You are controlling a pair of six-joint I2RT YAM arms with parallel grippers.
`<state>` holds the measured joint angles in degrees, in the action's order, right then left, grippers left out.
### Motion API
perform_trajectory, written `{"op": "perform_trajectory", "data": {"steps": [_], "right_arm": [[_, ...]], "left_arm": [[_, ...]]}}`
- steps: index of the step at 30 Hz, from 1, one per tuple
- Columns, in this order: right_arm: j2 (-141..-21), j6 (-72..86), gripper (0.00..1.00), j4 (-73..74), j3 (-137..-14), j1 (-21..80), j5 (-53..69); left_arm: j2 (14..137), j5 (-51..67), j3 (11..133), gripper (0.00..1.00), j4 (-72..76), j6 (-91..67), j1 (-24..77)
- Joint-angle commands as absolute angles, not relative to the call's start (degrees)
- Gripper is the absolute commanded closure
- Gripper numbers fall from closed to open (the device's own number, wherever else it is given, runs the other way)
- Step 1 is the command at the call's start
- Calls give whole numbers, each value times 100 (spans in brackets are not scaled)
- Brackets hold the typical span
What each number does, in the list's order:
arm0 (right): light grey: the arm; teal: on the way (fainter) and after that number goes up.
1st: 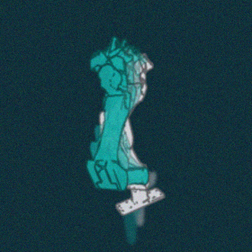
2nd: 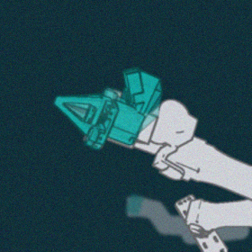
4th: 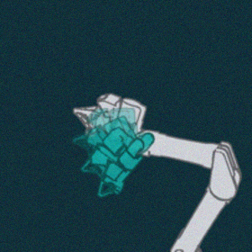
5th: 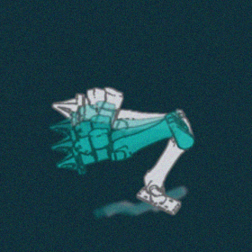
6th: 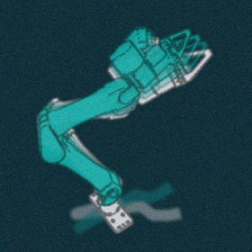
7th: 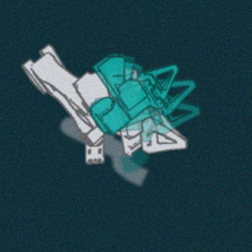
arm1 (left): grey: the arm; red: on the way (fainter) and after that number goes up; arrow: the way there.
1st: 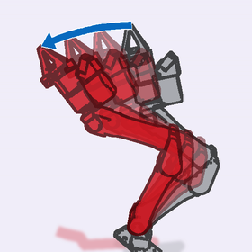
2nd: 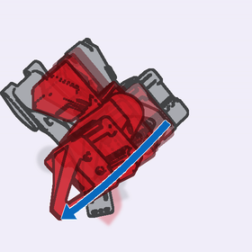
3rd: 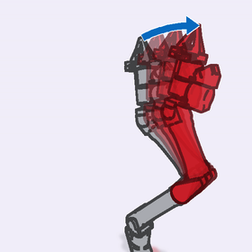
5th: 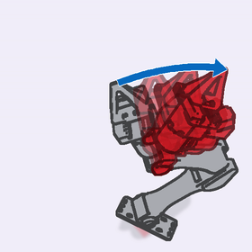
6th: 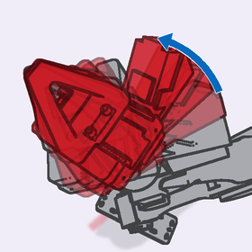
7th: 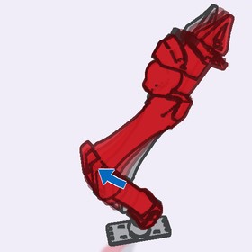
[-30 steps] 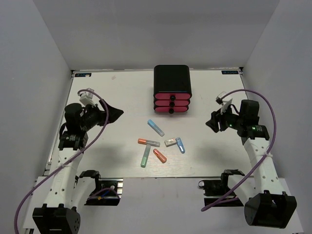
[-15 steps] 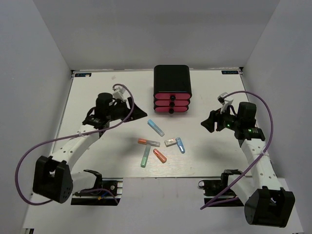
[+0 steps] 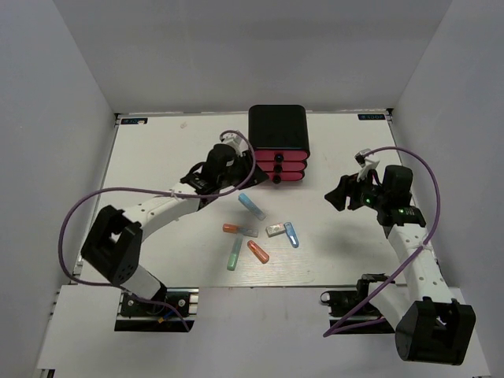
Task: Sort the stationery into containers
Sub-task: Open the drawer
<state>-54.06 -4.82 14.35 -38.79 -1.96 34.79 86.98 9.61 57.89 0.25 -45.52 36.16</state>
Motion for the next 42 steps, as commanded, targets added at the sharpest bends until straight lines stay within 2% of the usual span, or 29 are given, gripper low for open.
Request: {"op": "perform_trajectory", "data": {"steps": [1, 5, 10, 14, 24, 32, 34, 35, 37, 42], "right_arm": [[-5361, -325, 32, 1143, -3823, -193, 3358], [-5309, -246, 34, 1072, -3736, -193, 3349], [-5230, -229, 34, 993, -3691, -202, 3313], [-5177, -229, 34, 940, -3630, -202, 3287], [-5124, -281, 34, 923, -3533, -202, 3270], [-5089, -308, 34, 932, -3489, -211, 3252], [-5089, -325, 34, 932, -3472, -202, 3261], [-5098, -343, 34, 932, -3480, -202, 3252], [-5098, -360, 34, 941, -3472, -202, 3252], [-5045, -562, 34, 993, -3472, -202, 3401]], "left_arm": [[9025, -17, 6433, 54, 141, -4693, 3902], [9394, -561, 6653, 50, 158, -4860, 4034], [9878, -755, 7222, 41, 28, -4922, 4087], [10159, -809, 7506, 38, -88, -4922, 4087], [10617, -984, 8147, 38, -308, -4764, 4087], [10784, -932, 8279, 50, -413, -4764, 4087], [10784, -879, 8279, 56, -352, -4764, 4087], [10784, -879, 8279, 65, -352, -4764, 4139], [10784, -879, 8210, 72, -352, -4764, 4140], [10312, -686, 7666, 78, -290, -4703, 4254]]}}
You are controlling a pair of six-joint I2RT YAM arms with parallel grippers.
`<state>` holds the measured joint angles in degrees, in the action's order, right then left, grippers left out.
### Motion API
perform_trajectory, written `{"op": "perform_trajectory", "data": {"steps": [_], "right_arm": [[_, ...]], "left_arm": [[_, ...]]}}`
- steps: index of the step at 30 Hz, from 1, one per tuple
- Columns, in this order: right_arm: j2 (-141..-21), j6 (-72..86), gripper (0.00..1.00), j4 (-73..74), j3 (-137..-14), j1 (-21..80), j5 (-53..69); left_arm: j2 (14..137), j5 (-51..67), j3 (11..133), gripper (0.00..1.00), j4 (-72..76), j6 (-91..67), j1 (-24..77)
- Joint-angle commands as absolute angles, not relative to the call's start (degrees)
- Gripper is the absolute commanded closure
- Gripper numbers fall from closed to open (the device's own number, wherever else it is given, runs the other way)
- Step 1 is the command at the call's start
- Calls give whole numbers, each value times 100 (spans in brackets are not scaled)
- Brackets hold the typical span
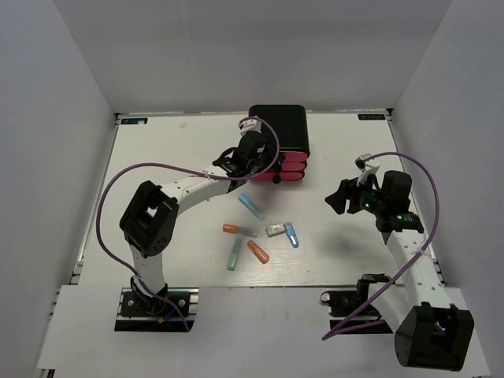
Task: Sort the stationery into containers
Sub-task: Open the drawer
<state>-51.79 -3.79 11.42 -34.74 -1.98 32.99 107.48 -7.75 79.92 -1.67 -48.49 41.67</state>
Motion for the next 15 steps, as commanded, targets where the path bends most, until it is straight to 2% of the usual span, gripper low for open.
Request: {"op": "perform_trajectory", "data": {"steps": [1, 7, 9, 10, 11, 15], "right_arm": [[-5036, -650, 34, 1045, -3454, -193, 3462], [-5018, -852, 35, 1055, -3349, -185, 3744], [-5010, -940, 35, 1046, -3314, -167, 3945], [-5027, -1027, 35, 1046, -3305, -184, 4016], [-5036, -1124, 33, 1081, -3287, -176, 4078], [-5080, -1572, 26, 1379, -3270, -167, 4763]], "left_arm": [[10196, -686, 7542, 78, -290, -4702, 4332], [9440, -686, 6610, 78, -290, -4702, 4518], [9317, -686, 6452, 74, -237, -4702, 4579], [9316, -686, 6382, 67, -237, -4702, 4579], [9316, -686, 6381, 54, -237, -4702, 4579], [9264, -686, 6328, 35, -237, -4755, 4632]]}}
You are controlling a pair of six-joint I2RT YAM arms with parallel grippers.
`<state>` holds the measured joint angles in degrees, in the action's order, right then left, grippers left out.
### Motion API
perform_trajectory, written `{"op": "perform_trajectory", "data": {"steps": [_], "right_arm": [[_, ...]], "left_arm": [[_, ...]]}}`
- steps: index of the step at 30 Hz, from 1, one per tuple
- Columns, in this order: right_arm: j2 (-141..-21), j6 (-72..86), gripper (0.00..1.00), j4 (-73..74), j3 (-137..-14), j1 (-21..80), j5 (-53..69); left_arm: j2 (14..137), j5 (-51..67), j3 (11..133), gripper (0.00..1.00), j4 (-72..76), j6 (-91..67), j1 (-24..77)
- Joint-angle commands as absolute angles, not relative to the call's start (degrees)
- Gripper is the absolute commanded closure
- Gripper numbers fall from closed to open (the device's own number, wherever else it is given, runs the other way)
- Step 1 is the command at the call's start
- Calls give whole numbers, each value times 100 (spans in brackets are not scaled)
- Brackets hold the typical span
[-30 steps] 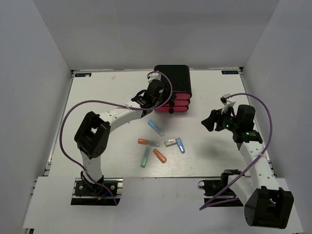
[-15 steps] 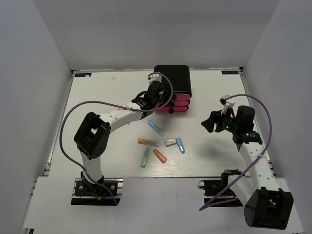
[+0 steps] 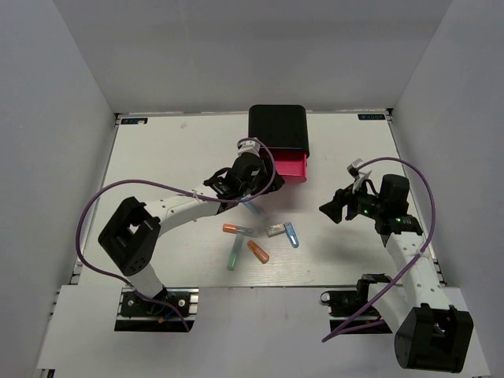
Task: Sort the stationery into containers
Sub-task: Open the drawer
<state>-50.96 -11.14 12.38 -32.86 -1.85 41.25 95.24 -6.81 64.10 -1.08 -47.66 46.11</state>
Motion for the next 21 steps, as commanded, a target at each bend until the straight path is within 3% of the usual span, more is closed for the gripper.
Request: {"op": "perform_trajectory", "data": {"steps": [1, 4, 21], "right_arm": [[-5106, -1730, 26, 1449, -3261, -150, 4955], [-5124, -2064, 26, 1643, -3261, -97, 5010], [-5809, -3023, 34, 2267, -3340, 1317, 3841]], "left_arm": [[9264, -686, 6328, 33, -185, -4755, 4632], [9264, -686, 6328, 29, -185, -4755, 4632], [8377, -633, 5827, 28, -185, -4588, 4632]]}}
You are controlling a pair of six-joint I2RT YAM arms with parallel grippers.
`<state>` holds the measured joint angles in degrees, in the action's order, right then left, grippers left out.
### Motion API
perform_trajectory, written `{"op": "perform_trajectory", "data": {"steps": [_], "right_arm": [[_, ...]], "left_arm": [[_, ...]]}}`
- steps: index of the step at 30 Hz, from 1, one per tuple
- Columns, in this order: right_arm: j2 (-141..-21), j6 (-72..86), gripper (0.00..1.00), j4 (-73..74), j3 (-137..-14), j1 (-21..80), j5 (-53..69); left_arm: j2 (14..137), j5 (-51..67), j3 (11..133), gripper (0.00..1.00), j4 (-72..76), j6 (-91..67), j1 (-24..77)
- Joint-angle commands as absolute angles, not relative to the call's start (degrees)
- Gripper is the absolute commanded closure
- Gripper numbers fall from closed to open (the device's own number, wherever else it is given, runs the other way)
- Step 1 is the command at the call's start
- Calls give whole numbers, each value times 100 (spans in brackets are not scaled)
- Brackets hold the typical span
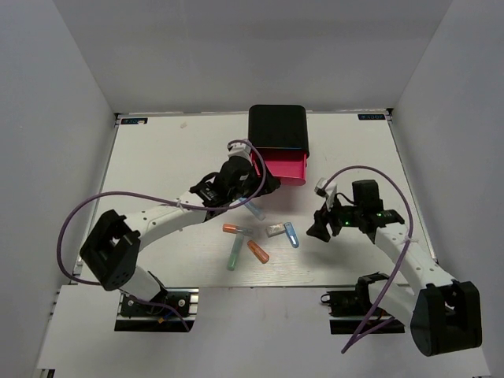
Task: Sort the stationery into containers
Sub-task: Open the drawer, then grab a piece of stationery with the right arm
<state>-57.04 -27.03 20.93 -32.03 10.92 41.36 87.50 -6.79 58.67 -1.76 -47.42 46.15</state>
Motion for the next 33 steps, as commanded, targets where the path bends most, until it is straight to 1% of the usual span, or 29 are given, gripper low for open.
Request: {"op": "perform_trajectory", "data": {"steps": [1, 5, 6, 10, 15, 18, 20, 21, 23, 24, 32, 33], "right_arm": [[-5914, -3032, 34, 2276, -3349, 1379, 3736], [-6187, -3067, 34, 2285, -3436, 1888, 3402], [-6231, -3041, 35, 2250, -3419, 1968, 3158], [-6407, -2927, 35, 2066, -3375, 2468, 2708], [-6934, -2330, 36, 1688, -3585, 2970, 2118], [-7398, -1953, 33, 1530, -3823, 3190, 1715], [-7488, -1838, 32, 1425, -3928, 3286, 1635], [-7567, -1672, 29, 1406, -3929, 3313, 1591], [-7629, -1600, 28, 1310, -3946, 3401, 1547], [-7672, -1504, 26, 1266, -3964, 3480, 1434], [-7936, -1353, 26, 993, -3850, 3858, 985], [-7954, -1362, 28, 932, -3824, 3876, 958]], "left_arm": [[8306, -633, 5766, 28, -185, -4588, 4632], [8043, -633, 5766, 27, -413, -4509, 4632], [7955, -685, 5679, 27, -474, -4509, 4632], [7410, -799, 5195, 26, -545, -4509, 4632], [6496, -1160, 4641, 26, -949, -4807, 4632], [6030, -1388, 4413, 26, -1273, -4921, 4632], [5819, -1484, 4334, 26, -1449, -4991, 4632], [5714, -1546, 4281, 26, -1598, -5053, 4632], [5441, -1599, 4114, 26, -1713, -5132, 4632], [5371, -1600, 4061, 26, -1818, -5211, 4632], [4913, -1600, 3709, 26, -2092, -5493, 4632], [4913, -1600, 3657, 26, -2031, -5493, 4632]]}}
